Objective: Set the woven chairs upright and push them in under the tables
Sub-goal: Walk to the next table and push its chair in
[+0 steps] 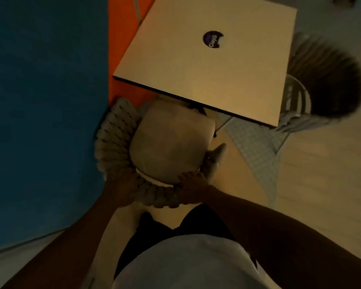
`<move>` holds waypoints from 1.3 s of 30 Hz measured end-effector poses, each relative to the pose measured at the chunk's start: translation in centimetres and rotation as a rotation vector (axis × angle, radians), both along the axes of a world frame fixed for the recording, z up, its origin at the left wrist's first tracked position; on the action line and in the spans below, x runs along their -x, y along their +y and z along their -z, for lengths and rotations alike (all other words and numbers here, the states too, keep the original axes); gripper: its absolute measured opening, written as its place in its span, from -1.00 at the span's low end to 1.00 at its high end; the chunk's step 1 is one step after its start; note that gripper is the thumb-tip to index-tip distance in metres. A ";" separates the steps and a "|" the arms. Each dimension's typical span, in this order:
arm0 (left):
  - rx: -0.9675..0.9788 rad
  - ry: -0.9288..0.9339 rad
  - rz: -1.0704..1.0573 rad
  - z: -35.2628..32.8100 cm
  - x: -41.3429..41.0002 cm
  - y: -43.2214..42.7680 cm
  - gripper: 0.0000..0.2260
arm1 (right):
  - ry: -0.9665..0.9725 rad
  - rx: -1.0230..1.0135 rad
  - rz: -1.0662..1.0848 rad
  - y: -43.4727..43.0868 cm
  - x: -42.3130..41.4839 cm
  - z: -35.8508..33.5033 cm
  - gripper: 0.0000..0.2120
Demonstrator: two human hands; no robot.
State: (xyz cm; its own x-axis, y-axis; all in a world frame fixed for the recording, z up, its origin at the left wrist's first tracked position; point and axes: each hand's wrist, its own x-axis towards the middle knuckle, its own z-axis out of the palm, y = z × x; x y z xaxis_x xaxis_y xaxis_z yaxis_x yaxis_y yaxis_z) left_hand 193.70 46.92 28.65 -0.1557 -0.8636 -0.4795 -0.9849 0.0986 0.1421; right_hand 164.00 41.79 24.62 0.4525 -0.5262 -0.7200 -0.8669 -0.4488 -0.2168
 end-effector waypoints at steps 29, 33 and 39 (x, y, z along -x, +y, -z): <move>-0.026 0.134 0.410 11.0 -12.6 -1.7 -0.30 | -0.153 0.241 0.509 12.3 -11.4 8.0 -0.35; -0.047 0.114 0.396 11.4 -11.8 -1.9 -0.27 | -0.131 0.187 0.485 11.4 -10.4 8.3 -0.31; 0.002 0.088 0.381 11.9 -10.6 -4.1 -0.31 | -0.020 0.193 0.446 8.3 -9.3 9.6 -0.24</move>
State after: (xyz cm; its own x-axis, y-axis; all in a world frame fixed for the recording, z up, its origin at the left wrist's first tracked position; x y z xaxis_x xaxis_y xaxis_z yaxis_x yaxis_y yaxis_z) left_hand 204.31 42.85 16.78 -0.5058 -0.7369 -0.4485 -0.8618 0.4554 0.2236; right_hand 173.25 50.08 15.03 0.1654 -0.7952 -0.5834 -0.9804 -0.0685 -0.1845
